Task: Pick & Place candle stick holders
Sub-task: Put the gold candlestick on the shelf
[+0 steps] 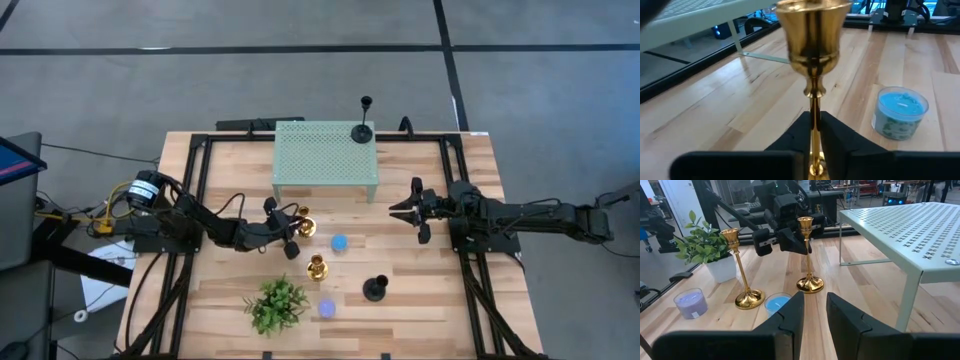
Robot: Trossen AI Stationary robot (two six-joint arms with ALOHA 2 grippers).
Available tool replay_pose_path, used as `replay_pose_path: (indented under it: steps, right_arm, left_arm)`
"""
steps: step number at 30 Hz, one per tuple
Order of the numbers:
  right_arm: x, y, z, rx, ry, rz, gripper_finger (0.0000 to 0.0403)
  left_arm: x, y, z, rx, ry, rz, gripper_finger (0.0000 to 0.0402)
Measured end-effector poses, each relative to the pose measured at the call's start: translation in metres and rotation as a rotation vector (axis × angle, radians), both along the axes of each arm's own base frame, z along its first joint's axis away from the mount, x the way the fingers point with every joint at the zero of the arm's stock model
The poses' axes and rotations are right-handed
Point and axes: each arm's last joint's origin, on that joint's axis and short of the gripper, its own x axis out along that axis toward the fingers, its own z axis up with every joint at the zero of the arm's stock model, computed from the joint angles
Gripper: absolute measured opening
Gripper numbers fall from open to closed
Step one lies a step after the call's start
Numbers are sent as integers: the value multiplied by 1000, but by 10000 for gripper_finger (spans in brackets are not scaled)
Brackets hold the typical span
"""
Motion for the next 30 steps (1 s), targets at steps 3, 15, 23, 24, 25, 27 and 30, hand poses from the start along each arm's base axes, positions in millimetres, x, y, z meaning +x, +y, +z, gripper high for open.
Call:
replay_pose_path:
  steps: [3, 15, 23, 24, 25, 27, 30]
  right_arm:
    - [0, 0, 0, 0, 0, 0, 75]
    - [0, 0, -1, 1, 6, 0, 75]
    - [0, 0, 0, 1, 5, 0, 75]
    - [0, 0, -1, 1, 6, 0, 75]
    - [0, 0, -1, 2, 8, 0, 75]
    - [0, 0, -1, 2, 10, 0, 75]
    - [0, 0, -1, 4, 15, 0, 75]
  left_arm:
    - [0, 0, 0, -1, -3, 0, 13]
    - [-1, -5, 0, -1, -3, -13, 11]
    - [-4, -7, 6, 5, -18, -2, 16]
    - [-4, -7, 8, 1, -31, -4, 14]
    - [-5, -7, 10, 3, -30, -9, 13]
    - [-6, -7, 14, 12, -39, -7, 13]
    - [-10, -6, 26, 25, -76, -9, 17]
